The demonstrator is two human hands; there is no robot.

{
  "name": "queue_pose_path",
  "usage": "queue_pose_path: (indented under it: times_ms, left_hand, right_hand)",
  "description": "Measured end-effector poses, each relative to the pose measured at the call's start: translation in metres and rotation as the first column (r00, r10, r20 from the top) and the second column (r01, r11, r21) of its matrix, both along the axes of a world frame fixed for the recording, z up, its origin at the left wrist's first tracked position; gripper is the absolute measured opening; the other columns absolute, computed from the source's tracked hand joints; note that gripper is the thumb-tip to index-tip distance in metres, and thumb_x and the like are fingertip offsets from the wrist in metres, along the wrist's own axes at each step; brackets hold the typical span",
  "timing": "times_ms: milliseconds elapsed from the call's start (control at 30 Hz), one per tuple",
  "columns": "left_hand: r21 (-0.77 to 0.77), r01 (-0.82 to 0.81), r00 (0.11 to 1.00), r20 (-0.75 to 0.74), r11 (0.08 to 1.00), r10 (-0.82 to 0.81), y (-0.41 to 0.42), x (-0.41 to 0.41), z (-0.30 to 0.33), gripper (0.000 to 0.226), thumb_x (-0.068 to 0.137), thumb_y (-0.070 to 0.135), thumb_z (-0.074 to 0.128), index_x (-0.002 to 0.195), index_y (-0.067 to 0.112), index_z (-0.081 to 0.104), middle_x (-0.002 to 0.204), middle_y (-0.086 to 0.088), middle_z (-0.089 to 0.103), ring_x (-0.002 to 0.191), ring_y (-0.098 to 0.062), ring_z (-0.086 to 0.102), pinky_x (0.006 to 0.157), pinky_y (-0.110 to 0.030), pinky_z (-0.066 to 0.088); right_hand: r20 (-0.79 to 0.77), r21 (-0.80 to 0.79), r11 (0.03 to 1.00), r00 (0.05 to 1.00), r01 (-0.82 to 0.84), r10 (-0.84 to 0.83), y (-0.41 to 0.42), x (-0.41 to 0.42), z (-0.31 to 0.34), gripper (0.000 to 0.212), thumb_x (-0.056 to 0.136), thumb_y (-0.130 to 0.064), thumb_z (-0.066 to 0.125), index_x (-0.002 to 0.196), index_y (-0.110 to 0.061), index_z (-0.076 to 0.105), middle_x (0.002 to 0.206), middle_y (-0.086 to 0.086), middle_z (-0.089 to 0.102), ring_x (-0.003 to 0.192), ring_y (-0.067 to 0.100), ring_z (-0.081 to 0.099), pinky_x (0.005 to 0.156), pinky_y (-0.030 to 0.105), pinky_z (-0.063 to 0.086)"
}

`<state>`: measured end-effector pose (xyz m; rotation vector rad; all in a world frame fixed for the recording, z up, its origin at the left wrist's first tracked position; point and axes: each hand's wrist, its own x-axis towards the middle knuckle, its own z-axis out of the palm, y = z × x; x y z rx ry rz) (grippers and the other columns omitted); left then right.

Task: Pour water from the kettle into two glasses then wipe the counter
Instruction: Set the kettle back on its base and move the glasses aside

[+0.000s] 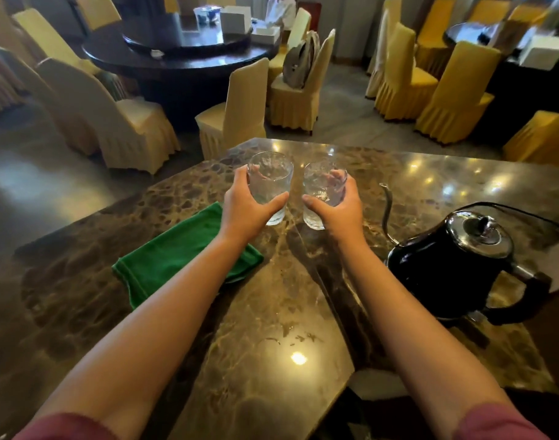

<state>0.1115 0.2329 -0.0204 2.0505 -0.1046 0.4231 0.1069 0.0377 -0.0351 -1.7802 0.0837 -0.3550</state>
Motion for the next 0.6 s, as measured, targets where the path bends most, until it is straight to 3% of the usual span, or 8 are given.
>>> queue_pose_path:
  times_ms: [67,167,267,400,533,600]
  left_hand:
    - [0.001,-0.009,1.000,-0.018,1.000,0.009,-0.004,0.012,-0.004,0.075,0.078,0.045,0.087,0.136,0.015,0.052,0.121,0.005,0.064,0.111,-0.011,0.061,0.089,-0.014,0.046]
    - [-0.004,-0.029,0.998,-0.052,1.000,0.028,-0.009,0.031,-0.013,0.075,0.079,0.043,0.087,0.139,0.013,0.052,0.119,0.009,0.059,0.112,-0.008,0.057,0.084,-0.002,0.037]
    - [-0.009,-0.039,0.997,-0.068,0.999,0.038,-0.010,0.047,-0.025,0.079,0.077,0.045,0.088,0.139,0.013,0.051,0.122,0.004,0.063,0.113,-0.011,0.061,0.090,-0.013,0.047]
    - [-0.020,-0.065,0.993,-0.100,0.998,0.063,-0.012,0.065,-0.040,0.087,0.073,0.052,0.088,0.140,0.013,0.047,0.125,-0.001,0.067,0.115,-0.016,0.065,0.101,-0.032,0.054]
    - [-0.027,-0.072,0.990,-0.120,0.997,0.069,-0.018,0.071,-0.049,0.093,0.071,0.060,0.085,0.142,0.014,0.045,0.128,-0.003,0.067,0.120,-0.019,0.064,0.103,-0.035,0.053]
    - [-0.028,-0.074,0.989,-0.128,0.997,0.070,-0.022,0.072,-0.054,0.089,0.073,0.055,0.087,0.141,0.014,0.046,0.129,-0.004,0.067,0.119,-0.018,0.065,0.102,-0.032,0.053]
  right_hand:
    - [-0.007,0.002,1.000,1.000,-0.010,0.010,0.002,0.014,-0.004,0.068,0.077,-0.033,0.092,0.131,-0.036,0.051,0.138,-0.007,0.061,0.134,0.016,0.058,0.115,0.040,0.048]
    - [-0.030,-0.015,1.000,1.000,0.002,-0.002,0.003,0.033,-0.010,0.068,0.077,-0.037,0.092,0.133,-0.033,0.053,0.136,-0.007,0.061,0.131,0.016,0.057,0.111,0.036,0.047]
    - [-0.039,-0.025,1.000,0.999,0.015,-0.016,0.003,0.050,-0.016,0.072,0.078,-0.036,0.092,0.138,-0.025,0.054,0.138,-0.005,0.060,0.131,0.016,0.056,0.106,0.030,0.045]
    - [-0.064,-0.020,0.999,0.997,0.035,-0.036,-0.001,0.069,-0.024,0.079,0.079,-0.034,0.091,0.146,-0.023,0.050,0.144,-0.004,0.057,0.137,0.017,0.054,0.112,0.032,0.044]
    - [-0.063,-0.017,0.998,0.996,0.068,-0.069,-0.007,0.072,-0.031,0.078,0.078,-0.032,0.091,0.144,-0.022,0.052,0.142,-0.005,0.058,0.135,0.015,0.054,0.112,0.029,0.043]
    - [-0.080,-0.023,0.997,0.994,0.078,-0.080,-0.009,0.074,-0.037,0.078,0.078,-0.031,0.092,0.144,-0.020,0.053,0.143,-0.005,0.058,0.135,0.016,0.055,0.107,0.023,0.044]
